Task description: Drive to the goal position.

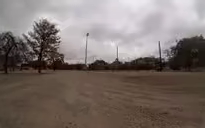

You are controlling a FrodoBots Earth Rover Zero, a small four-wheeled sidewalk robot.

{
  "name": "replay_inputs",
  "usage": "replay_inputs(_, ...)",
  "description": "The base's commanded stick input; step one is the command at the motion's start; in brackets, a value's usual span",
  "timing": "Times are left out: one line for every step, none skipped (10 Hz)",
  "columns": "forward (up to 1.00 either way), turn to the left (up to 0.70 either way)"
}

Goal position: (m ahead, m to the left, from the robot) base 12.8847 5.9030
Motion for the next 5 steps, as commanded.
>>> replay_inputs(0.70, -0.01)
replay_inputs(0.70, -0.01)
replay_inputs(0.70, -0.01)
replay_inputs(0.70, -0.01)
replay_inputs(0.70, -0.01)
